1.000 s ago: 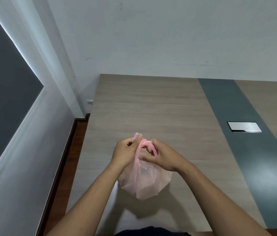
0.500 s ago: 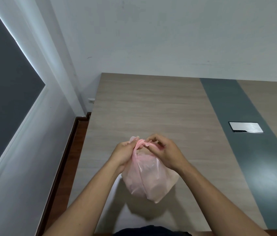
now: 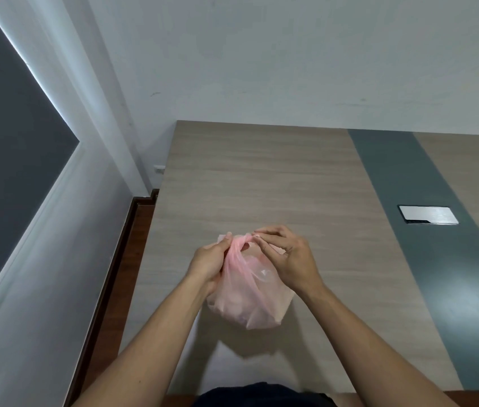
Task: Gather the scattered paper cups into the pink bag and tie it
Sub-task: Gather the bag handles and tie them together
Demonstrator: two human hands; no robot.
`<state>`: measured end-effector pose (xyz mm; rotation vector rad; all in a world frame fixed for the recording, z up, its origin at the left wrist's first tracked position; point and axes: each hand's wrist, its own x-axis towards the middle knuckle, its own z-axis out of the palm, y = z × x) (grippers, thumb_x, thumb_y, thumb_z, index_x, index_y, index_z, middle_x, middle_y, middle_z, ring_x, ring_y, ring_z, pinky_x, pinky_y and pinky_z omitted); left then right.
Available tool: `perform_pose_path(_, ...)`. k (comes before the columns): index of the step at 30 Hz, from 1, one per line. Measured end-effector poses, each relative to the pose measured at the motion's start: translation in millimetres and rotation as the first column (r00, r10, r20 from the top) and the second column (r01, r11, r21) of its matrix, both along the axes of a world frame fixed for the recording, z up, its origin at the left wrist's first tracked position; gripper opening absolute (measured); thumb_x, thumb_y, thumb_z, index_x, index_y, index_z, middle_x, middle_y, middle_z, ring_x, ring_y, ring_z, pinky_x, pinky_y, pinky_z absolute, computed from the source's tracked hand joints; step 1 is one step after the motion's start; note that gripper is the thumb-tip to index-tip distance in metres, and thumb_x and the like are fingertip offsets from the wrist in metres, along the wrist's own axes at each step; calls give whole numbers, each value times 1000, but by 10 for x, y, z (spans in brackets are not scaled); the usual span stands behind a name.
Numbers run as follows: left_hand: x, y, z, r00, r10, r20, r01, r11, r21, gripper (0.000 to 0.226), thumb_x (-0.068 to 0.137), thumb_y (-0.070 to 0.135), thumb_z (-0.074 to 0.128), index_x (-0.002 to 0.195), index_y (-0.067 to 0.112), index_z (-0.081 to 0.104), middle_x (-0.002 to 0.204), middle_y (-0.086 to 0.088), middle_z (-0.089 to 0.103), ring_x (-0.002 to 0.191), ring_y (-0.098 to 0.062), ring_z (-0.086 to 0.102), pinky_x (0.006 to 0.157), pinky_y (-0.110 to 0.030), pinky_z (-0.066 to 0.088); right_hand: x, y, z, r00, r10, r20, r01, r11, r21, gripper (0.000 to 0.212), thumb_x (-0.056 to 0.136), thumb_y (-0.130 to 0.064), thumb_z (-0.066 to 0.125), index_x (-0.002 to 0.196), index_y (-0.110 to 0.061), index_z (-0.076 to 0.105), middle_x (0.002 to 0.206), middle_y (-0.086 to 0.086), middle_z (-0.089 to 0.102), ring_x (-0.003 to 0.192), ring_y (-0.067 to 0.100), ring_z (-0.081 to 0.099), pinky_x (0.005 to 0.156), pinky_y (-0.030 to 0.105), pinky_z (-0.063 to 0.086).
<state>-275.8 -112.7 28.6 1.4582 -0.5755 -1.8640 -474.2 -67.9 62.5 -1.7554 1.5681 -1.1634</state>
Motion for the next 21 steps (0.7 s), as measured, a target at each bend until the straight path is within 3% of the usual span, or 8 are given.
perform_pose_path(2,30,-5,-40,993,77,92,-75,997,-21,38,108,39,75,105,3,89,107,-18,87,107,-35,84,102,-54,66,-9,-4,-12,999,-24,-41,24,1000,13,14,100,-19,82,112,-21,90,111,-8,82,110,8,74,99,25,56)
perform_pose_path(4,63,13,-61,975,75,210,-58,995,-87,36,107,45,74,102,14,92,103,-10,89,106,-33,84,103,-55,66,-35,0,-40,995,-54,-81,59,996,60,12,100,-21,82,109,-21,91,107,-8,83,107,10,73,99,29,56)
perform_pose_path(7,121,71,-97,880,63,471,53,972,-230,38,108,50,69,89,24,91,88,4,87,95,-26,83,91,-43,67,-83,38,-110,992,-91,-82,104,980,172,14,102,-26,80,109,-21,91,107,-7,84,107,10,72,101,34,56)
perform_pose_path(10,171,106,-154,713,133,689,175,917,-358,50,110,44,67,80,6,79,75,-11,77,79,-33,72,71,-32,54,-132,61,-206,991,-120,-67,133,956,261,17,102,-30,79,110,-20,91,109,-5,84,111,13,72,103,33,54)
perform_pose_path(14,217,154,-166,629,215,747,222,871,-438,56,110,35,70,59,15,60,52,6,58,58,-17,53,61,-32,40,-219,83,-335,989,-123,-85,145,932,332,16,102,-27,79,109,-20,91,108,-2,85,110,16,74,102,34,54)
perform_pose_path(16,246,164,-167,603,228,764,231,868,-440,54,111,34,69,61,13,63,55,2,58,64,-28,58,67,-36,39,-259,97,-391,987,-111,-120,147,922,358,15,102,-27,80,109,-20,91,108,-1,85,107,17,75,99,32,55)
perform_pose_path(19,278,191,-151,613,237,753,183,885,-428,55,111,33,69,59,19,60,63,-11,63,82,-47,66,72,-44,47,-329,136,-484,978,-84,-191,153,913,379,13,101,-25,80,107,-20,91,106,-2,86,102,14,74,87,16,50)
perform_pose_path(21,289,221,-144,625,262,735,149,884,-443,49,112,33,69,73,5,74,73,-22,71,89,-51,68,79,-50,55,-380,166,-537,974,-67,-217,152,901,406,13,102,-24,79,105,-19,91,104,-2,87,99,13,72,81,5,44)
